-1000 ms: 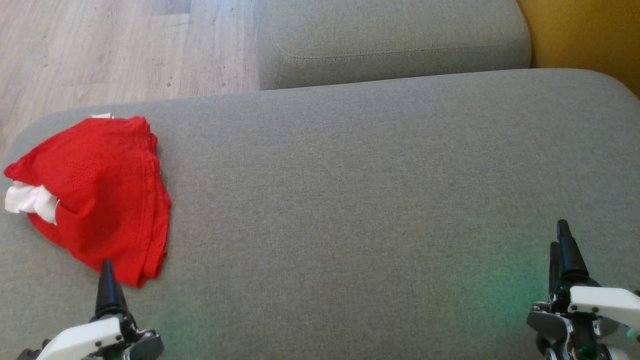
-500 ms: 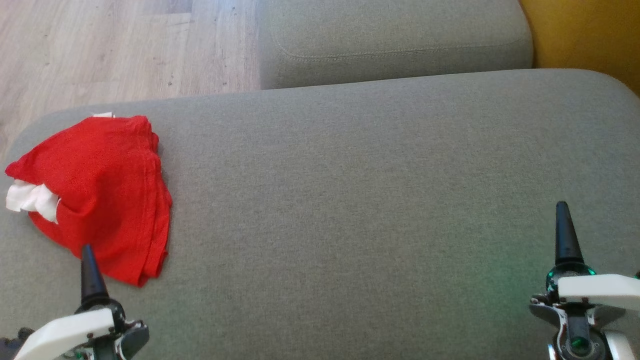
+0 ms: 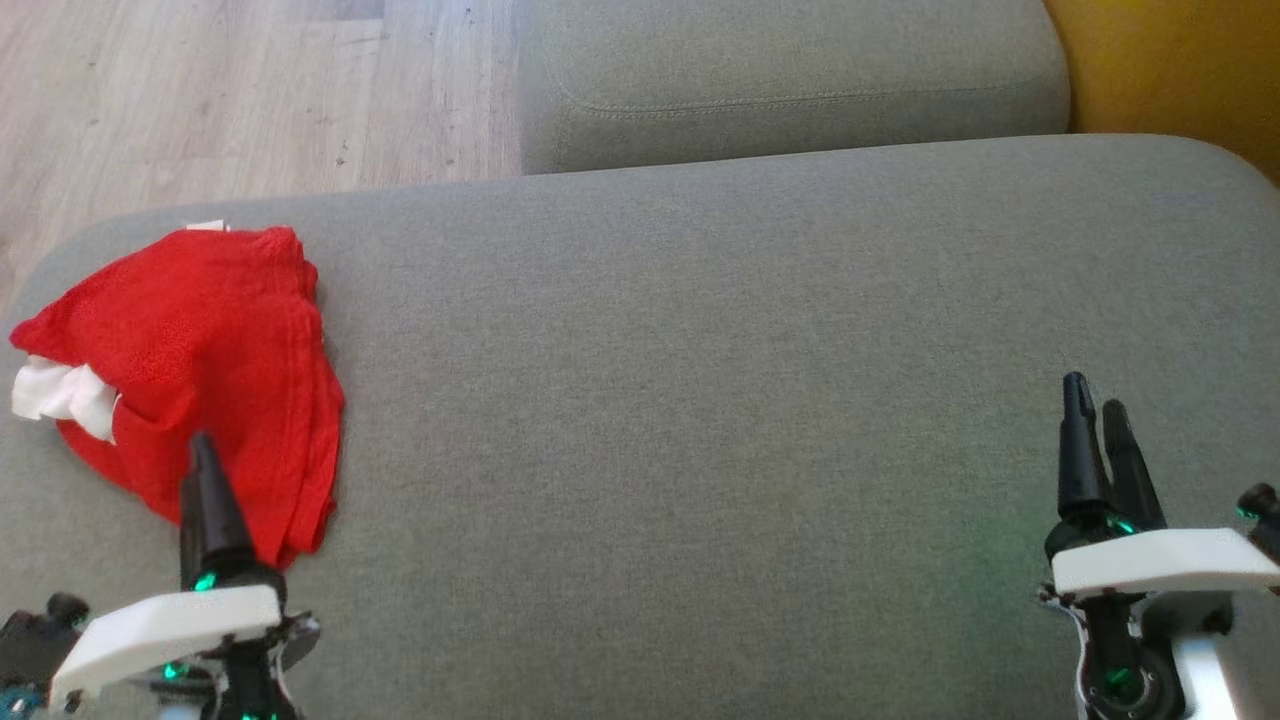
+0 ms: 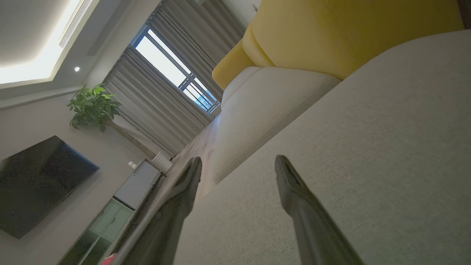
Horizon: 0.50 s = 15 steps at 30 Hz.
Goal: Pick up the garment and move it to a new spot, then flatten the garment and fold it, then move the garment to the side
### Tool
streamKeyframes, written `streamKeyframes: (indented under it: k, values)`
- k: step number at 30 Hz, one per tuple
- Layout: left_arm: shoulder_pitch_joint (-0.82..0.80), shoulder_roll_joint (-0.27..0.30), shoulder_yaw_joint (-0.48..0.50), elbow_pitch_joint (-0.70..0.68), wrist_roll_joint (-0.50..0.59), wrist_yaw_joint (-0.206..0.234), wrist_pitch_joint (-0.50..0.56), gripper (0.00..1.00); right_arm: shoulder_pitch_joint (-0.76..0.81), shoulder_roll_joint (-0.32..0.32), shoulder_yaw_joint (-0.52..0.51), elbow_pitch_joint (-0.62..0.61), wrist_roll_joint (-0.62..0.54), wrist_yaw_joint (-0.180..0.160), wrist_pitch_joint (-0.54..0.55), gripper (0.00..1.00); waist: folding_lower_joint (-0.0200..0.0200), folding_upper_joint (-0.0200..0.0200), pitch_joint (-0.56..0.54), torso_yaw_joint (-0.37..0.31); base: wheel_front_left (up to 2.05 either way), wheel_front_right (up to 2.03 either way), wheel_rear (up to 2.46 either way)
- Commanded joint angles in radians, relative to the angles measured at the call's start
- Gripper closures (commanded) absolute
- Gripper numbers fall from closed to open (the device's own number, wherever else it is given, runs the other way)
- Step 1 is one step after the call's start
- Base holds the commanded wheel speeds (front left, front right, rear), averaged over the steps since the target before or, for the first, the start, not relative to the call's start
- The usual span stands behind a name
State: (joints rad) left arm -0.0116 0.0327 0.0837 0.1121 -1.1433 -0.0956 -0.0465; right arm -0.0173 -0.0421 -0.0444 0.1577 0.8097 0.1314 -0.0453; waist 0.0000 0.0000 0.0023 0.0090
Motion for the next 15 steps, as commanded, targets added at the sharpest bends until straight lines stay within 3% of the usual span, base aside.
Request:
streamKeyframes:
  k: [1,15]
  values:
    - [-0.027,0.011,0.001,-0.053,0.045,-0.001,-0.013,0.00,-0.060,-0.005,0.015,-0.049,-0.050,0.000,-0.016,0.00,0.0000,0.0000,0.000,0.001,0.00,0.00,0.00]
    - [-0.016,0.012,-0.094,-0.088,0.348,0.005,-0.054,0.00,-0.046,-0.006,0.058,-0.076,-0.295,0.000,-0.057,0.00,0.0000,0.0000,0.001,-0.004,0.00,0.00,0.00]
